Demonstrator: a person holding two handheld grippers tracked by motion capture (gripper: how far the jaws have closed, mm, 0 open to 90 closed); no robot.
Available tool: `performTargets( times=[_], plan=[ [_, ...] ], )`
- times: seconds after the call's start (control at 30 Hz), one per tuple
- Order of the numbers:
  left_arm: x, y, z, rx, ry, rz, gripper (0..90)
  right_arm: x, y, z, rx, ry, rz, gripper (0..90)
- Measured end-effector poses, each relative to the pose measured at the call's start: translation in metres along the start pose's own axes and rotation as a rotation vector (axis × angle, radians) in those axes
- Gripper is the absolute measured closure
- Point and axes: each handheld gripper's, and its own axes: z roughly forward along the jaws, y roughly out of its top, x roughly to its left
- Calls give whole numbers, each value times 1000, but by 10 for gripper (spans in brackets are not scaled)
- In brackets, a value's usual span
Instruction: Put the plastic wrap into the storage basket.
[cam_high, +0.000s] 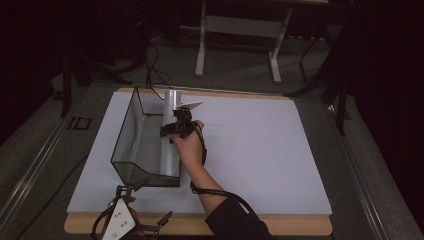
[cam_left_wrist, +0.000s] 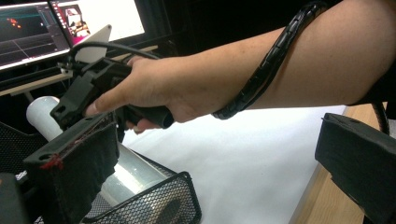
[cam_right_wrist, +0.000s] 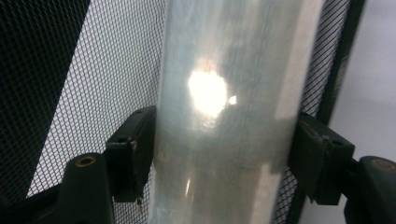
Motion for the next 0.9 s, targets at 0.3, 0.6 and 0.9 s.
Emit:
performTargets(
  times=[0.3,0.6,0.9],
  plan=[
    [-1,0,1,0,-3,-2,2,-2,8,-28,-54,-2,-45,287],
    [-2,-1,4,3,-14,-11,1,-10,5,-43,-56,15,-129,219],
    [0,-2,5,7,-24,-30,1,-13,-7,-51,-59,13,-251,177]
  ],
)
